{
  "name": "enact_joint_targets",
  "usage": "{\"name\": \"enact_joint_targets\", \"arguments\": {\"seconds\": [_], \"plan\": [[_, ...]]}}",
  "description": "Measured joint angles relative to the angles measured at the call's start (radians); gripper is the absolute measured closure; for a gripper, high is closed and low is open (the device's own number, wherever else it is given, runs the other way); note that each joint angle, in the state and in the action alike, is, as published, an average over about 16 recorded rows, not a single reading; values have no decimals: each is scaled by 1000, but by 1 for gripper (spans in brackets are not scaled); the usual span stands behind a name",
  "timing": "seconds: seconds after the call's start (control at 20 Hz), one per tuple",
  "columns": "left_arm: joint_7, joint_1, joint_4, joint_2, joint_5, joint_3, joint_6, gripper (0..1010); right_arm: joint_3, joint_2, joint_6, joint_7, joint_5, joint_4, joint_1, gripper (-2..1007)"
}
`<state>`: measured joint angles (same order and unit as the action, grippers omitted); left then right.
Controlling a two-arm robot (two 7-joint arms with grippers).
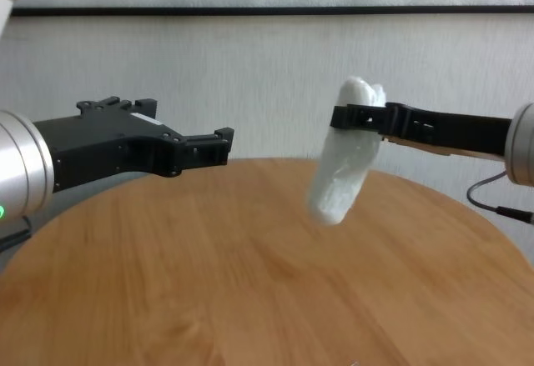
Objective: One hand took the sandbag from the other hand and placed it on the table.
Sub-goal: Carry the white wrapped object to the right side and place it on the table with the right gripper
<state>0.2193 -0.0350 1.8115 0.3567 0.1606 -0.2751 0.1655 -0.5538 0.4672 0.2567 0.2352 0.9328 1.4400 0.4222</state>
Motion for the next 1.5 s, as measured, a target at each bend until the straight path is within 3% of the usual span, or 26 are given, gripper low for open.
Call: {"name": "enact_joint_targets", "arguments": {"seconds": [0.95, 1.5], "plan": [[3, -2, 0, 2, 2, -3, -2, 10, 53, 39, 14, 12, -70, -45, -11, 431], [3, -2, 0, 3, 3, -3, -3, 10, 75, 47, 36, 14, -102, -78, -12, 431]]}}
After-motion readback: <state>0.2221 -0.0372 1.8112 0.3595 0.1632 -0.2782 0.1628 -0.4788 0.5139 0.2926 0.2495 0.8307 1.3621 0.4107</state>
